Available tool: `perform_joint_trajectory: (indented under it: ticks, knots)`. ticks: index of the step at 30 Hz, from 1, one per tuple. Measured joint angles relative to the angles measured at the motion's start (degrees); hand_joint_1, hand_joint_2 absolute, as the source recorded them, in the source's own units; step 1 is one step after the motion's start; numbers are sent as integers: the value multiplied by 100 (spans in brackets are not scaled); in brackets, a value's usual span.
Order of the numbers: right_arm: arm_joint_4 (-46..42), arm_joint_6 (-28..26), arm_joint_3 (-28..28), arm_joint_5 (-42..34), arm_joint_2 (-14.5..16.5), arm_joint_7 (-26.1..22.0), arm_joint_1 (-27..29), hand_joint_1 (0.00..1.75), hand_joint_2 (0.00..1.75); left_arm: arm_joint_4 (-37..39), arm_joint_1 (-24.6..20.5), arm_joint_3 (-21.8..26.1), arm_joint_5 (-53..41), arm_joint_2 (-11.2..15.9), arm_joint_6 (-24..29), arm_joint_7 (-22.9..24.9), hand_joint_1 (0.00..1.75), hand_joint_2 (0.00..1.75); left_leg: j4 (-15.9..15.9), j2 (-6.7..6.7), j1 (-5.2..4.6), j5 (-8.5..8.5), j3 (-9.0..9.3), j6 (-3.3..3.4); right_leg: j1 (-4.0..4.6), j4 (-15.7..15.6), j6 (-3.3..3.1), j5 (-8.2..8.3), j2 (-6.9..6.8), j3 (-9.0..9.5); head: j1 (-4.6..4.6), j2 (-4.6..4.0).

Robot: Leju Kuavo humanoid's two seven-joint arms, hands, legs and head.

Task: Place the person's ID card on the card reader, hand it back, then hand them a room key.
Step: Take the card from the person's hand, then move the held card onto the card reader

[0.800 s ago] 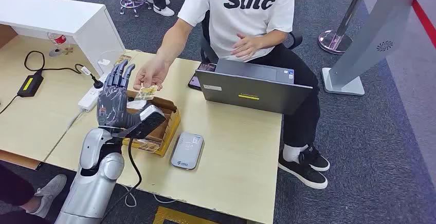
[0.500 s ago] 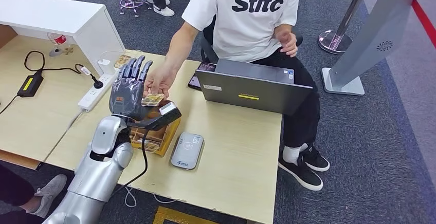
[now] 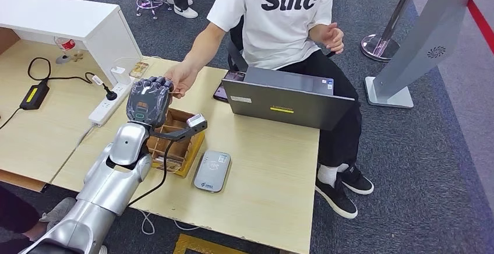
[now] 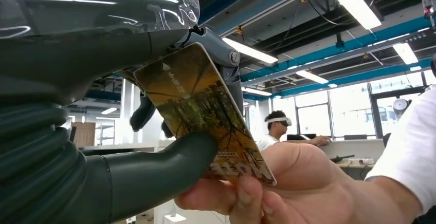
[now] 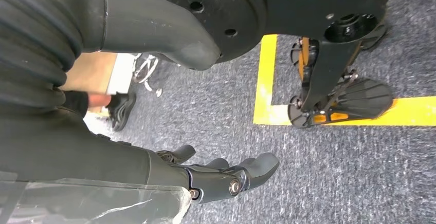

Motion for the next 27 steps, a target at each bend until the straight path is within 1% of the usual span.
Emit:
perform_joint_trajectory:
  ticks: [3,8,12,15,20,23,27]
  knots:
    - [4,-40,25,34,0,25,0,0,175,-147,168,0,204,-62,105,-139,175,175,0,0,-1,0,-1,0,-1,-1,0,0,0,0,0,0]
    - [19,-80,61,86,1,98,-4,0,175,-707,720,-39,834,-362,91,-549,175,175,0,0,-3,-1,-2,1,-4,-4,1,0,0,-1,1,0]
    - [23,-139,70,143,7,138,-4,0,175,-1098,1155,-272,1109,-588,-27,-767,175,175,0,-1,-6,-2,-3,2,-6,-6,1,-1,-1,-1,0,0]
    - [23,-148,70,164,11,167,-3,0,175,-1257,1445,-503,1217,-726,-136,-845,175,175,0,-1,-6,-2,-3,2,-6,-6,2,0,-1,-2,0,0]
    - [23,-151,74,254,13,193,-3,0,175,-1290,1755,-751,1343,-870,-168,-883,175,175,0,-2,-6,-2,-3,2,-5,-5,2,0,-1,-3,-1,0]
    - [23,-155,77,297,13,193,-3,0,175,-1187,1825,-824,1327,-930,-211,-873,175,175,0,-2,-6,-1,-3,2,-4,-4,2,0,-2,-3,-1,0]
    - [23,-155,85,357,13,189,-3,0,175,-838,1845,-861,1243,-1003,-259,-743,175,175,-1,-3,-5,-1,-3,1,-4,-3,1,0,-1,-3,0,0]
